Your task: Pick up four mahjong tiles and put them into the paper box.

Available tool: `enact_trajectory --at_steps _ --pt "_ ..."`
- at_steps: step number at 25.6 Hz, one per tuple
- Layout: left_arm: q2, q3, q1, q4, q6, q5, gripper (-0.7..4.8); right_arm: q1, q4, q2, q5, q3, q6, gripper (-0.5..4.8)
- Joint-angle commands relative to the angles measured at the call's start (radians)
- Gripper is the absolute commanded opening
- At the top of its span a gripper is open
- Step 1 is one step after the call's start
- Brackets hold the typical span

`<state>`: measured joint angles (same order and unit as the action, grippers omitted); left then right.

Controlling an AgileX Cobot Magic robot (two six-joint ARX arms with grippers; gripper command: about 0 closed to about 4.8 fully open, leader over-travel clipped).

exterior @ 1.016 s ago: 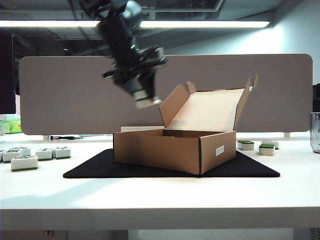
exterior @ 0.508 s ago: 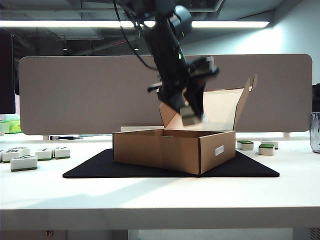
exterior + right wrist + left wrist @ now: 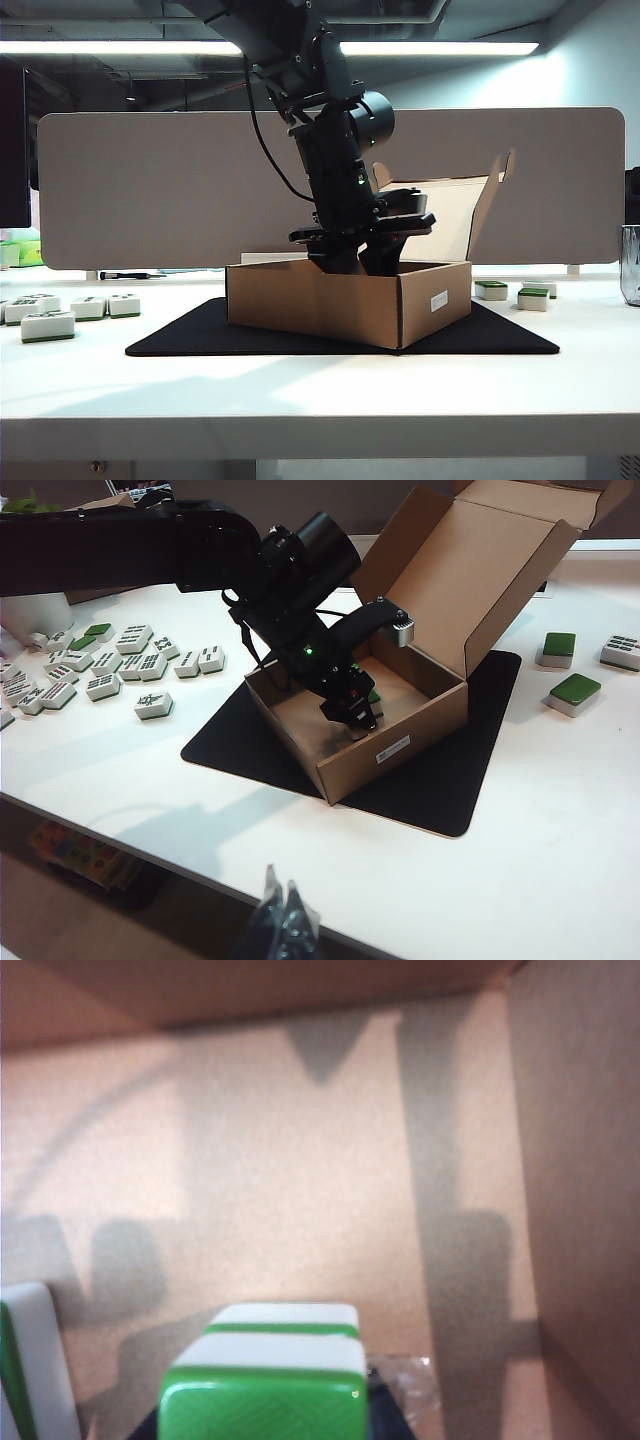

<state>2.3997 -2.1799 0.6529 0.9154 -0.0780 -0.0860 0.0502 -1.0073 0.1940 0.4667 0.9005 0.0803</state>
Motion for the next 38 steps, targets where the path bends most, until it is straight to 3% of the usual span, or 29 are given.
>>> enact_trajectory --at_steps 1,9,11,12,13,22,26,33,38 --pt "0.007 -0.002 0.002 0.008 -0.004 0.005 1.22 0.000 0.016 0.002 0.000 0.002 -0.003 -0.01" --pt "0.007 -0.002 0.003 0.023 -0.004 0.003 1.32 0.000 0.016 0.002 0.000 0.002 -0.003 -0.01" --pt "0.007 -0.002 0.003 0.027 -0.004 0.003 1.79 0.000 0.016 0.002 0.000 0.002 -0.003 -0.01" --pt "0.007 -0.002 0.003 0.030 -0.004 0.003 2.40 0.000 0.016 0.002 0.000 0.002 -0.003 -0.01" --pt "0.007 -0.002 0.003 0.030 -0.004 0.003 2.49 0.000 0.016 0.002 0.000 0.002 -0.003 -0.01" --pt "-0.010 -0.004 0.033 0.028 -0.005 -0.005 2.51 0.000 0.012 0.002 0.000 0.002 -0.003 -0.01" --pt "-0.040 -0.004 0.039 0.028 -0.045 0.001 2.51 0.000 0.009 0.002 0.000 0.002 -0.003 -0.01" --pt "-0.115 -0.005 0.037 0.069 -0.045 0.110 2.51 0.000 0.004 0.002 0.003 0.002 -0.003 -0.01" --pt "-0.267 -0.005 0.026 0.132 -0.068 0.116 2.49 0.000 0.001 0.002 0.003 0.002 -0.003 -0.01"
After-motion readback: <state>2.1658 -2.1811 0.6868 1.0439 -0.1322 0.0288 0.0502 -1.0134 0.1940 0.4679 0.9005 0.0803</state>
